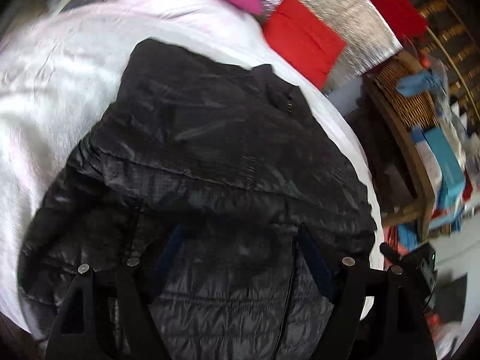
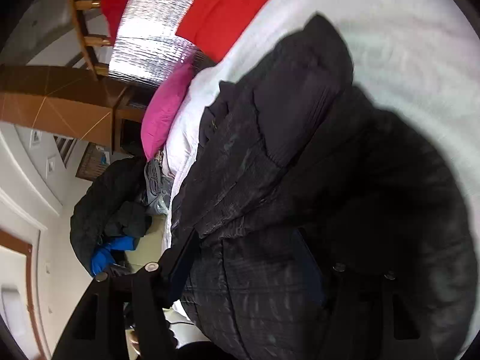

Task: Fold large clothes
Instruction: 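Lift the hem with the left gripper and fold it toward the collar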

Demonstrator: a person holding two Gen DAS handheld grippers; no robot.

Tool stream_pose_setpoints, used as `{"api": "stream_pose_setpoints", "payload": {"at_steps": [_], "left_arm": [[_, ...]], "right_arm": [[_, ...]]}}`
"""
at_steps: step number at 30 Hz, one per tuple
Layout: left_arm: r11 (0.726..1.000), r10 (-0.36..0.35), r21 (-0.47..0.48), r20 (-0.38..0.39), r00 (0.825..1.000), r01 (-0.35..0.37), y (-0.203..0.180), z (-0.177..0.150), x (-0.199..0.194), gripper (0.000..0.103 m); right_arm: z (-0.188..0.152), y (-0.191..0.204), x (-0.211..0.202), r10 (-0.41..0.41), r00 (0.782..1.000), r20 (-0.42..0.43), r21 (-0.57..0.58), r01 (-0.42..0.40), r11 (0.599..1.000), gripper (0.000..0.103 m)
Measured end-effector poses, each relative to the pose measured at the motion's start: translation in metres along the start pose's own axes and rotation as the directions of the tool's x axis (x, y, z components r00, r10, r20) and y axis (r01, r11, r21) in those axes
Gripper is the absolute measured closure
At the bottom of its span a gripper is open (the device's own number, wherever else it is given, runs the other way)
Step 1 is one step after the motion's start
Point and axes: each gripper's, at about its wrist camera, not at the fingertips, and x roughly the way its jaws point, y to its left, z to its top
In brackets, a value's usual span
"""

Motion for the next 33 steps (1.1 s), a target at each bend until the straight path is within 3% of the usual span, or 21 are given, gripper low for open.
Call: {"api": "stream_pose_setpoints", "payload": {"at_steps": [7, 10, 12, 13, 14, 15, 17, 20, 23, 25, 30, 31, 32, 33], "left_arm": [[0.988, -0.023, -0.154, 0.017, 1.000, 0.025, 0.021, 0.016, 0.015, 0.024], [0.982, -0.033, -0.186, 0.058, 0.998, 0.043, 0.031, 0.021, 0.015, 0.025], [0.977, -0.019, -0.209, 0.087, 0.996, 0.037, 0.039, 0.027, 0.015, 0.037], [0.975, -0.009, -0.221, 0.090, 0.996, 0.029, 0.042, 0.029, 0.016, 0.057], [0.972, 0.000, -0.236, 0.088, 0.996, 0.021, 0.047, 0.031, 0.018, 0.065], [0.969, -0.001, -0.248, 0.089, 0.996, 0.023, 0.049, 0.031, 0.020, 0.067], [0.965, -0.006, -0.259, 0.094, 0.996, 0.030, 0.052, 0.031, 0.018, 0.076], [0.980, 0.008, -0.199, 0.142, 0.990, 0.021, 0.043, 0.030, 0.005, 0.088], [0.993, 0.033, -0.115, 0.196, 0.980, -0.011, 0.028, 0.034, -0.005, 0.088], [0.993, 0.052, -0.114, 0.184, 0.982, -0.031, 0.031, 0.036, -0.003, 0.088], [0.982, 0.050, -0.185, 0.081, 0.995, -0.034, 0.051, 0.036, 0.013, 0.084], [0.982, 0.048, -0.184, 0.075, 0.996, -0.033, 0.051, 0.037, 0.013, 0.077], [0.981, 0.036, -0.192, 0.060, 0.998, -0.024, 0.051, 0.037, 0.014, 0.058], [0.979, 0.021, -0.204, 0.049, 0.999, -0.011, 0.052, 0.036, 0.015, 0.049]], "right_arm": [[0.015, -0.019, 0.018, -0.047, 0.993, 0.104, 0.140, 0.032, 0.990, 0.035], [0.021, -0.020, 0.021, -0.061, 0.988, 0.142, 0.161, 0.038, 0.986, 0.035], [0.022, -0.021, 0.018, -0.081, 0.982, 0.168, 0.157, 0.054, 0.986, 0.041], [0.022, -0.018, 0.019, -0.102, 0.978, 0.179, 0.148, 0.076, 0.986, 0.049], [0.022, -0.016, 0.017, -0.131, 0.973, 0.190, 0.133, 0.107, 0.985, 0.054], [0.021, -0.014, 0.017, -0.147, 0.969, 0.196, 0.115, 0.126, 0.985, 0.065], [0.020, -0.008, 0.015, -0.161, 0.963, 0.217, 0.082, 0.146, 0.986, 0.069], [0.017, 0.009, 0.005, -0.158, 0.950, 0.269, -0.002, 0.165, 0.986, 0.075], [0.012, 0.026, -0.006, -0.121, 0.940, 0.320, -0.078, 0.153, 0.985, 0.076], [0.009, 0.031, -0.012, -0.139, 0.927, 0.348, -0.106, 0.186, 0.977, 0.077], [0.013, 0.006, -0.001, -0.185, 0.956, 0.226, -0.044, 0.200, 0.979, 0.077], [0.014, 0.002, 0.002, -0.183, 0.963, 0.198, -0.029, 0.192, 0.981, 0.077], [0.014, -0.001, 0.003, -0.170, 0.969, 0.179, -0.011, 0.175, 0.984, 0.076], [0.015, -0.005, 0.003, -0.149, 0.976, 0.156, 0.013, 0.149, 0.989, 0.076]]}}
